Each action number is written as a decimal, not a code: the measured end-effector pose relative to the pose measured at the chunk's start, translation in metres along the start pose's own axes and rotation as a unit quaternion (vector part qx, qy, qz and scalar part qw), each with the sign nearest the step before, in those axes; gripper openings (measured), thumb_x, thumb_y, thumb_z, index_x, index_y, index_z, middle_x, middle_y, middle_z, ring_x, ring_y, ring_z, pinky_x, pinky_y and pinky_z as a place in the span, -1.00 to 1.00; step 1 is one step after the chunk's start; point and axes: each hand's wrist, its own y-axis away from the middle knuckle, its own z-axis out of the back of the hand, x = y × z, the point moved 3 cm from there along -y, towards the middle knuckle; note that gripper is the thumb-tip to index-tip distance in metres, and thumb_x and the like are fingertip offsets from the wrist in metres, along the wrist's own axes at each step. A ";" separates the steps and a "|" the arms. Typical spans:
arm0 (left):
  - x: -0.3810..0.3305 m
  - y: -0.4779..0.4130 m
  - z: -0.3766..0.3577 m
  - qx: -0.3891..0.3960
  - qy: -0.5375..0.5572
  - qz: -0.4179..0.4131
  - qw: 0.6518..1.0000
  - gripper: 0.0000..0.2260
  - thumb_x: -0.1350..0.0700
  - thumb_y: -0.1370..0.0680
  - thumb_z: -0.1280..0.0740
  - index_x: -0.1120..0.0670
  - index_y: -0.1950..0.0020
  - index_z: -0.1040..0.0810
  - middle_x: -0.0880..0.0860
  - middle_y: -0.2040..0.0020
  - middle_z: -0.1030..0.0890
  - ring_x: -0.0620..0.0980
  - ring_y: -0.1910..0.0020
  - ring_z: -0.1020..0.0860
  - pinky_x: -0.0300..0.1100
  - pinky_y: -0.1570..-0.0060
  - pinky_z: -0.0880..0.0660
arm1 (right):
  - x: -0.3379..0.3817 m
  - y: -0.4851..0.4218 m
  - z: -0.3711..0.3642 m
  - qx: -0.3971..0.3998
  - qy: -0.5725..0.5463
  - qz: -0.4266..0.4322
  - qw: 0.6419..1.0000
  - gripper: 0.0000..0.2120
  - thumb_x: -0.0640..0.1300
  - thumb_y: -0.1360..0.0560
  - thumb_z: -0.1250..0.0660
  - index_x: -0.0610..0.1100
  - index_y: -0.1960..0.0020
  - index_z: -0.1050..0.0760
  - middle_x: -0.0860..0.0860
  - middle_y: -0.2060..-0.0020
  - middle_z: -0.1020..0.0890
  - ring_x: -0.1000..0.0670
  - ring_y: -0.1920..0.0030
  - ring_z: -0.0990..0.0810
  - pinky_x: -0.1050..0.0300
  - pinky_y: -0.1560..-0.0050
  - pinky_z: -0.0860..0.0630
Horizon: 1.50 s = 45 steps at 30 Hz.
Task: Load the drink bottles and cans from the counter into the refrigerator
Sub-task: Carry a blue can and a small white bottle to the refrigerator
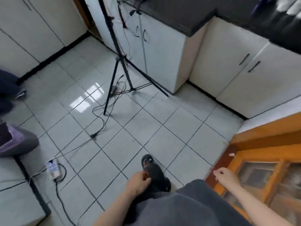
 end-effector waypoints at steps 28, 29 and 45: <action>-0.607 -0.295 0.108 0.102 -0.204 -0.179 0.957 -0.79 -0.01 -0.61 -0.19 0.10 0.05 -0.49 0.05 0.06 -0.57 0.08 -0.01 -0.55 -0.08 -0.05 -0.48 | -0.012 -0.237 0.306 -0.096 -0.249 -0.141 0.953 -0.95 -0.02 -0.53 -0.25 0.12 0.10 -0.46 0.01 -0.12 -0.58 0.01 -0.14 -0.51 0.15 -0.20 -0.40; -0.621 -0.299 0.108 0.093 -0.185 -0.184 0.961 -0.79 0.00 -0.60 -0.19 0.11 0.08 -0.49 0.05 0.09 -0.56 0.08 0.02 -0.55 -0.08 -0.06 -0.47 | -0.011 -0.253 0.325 -0.098 -0.244 -0.127 0.956 -0.95 -0.02 -0.54 -0.24 0.11 0.08 -0.46 0.05 -0.06 -0.60 0.04 -0.08 -0.53 0.14 -0.16 -0.43; -0.838 -0.288 0.161 -0.076 0.189 -0.271 0.941 -0.92 0.09 -0.56 -0.31 -0.08 0.06 -0.56 -0.10 0.12 -0.65 -0.11 0.08 -0.61 -0.43 0.16 -0.43 | 0.127 -0.386 0.629 -0.306 -0.271 0.189 0.893 -0.85 -0.20 -0.53 -0.27 0.04 0.08 -0.52 0.14 0.27 -0.58 0.15 0.25 -0.50 0.35 0.27 -0.43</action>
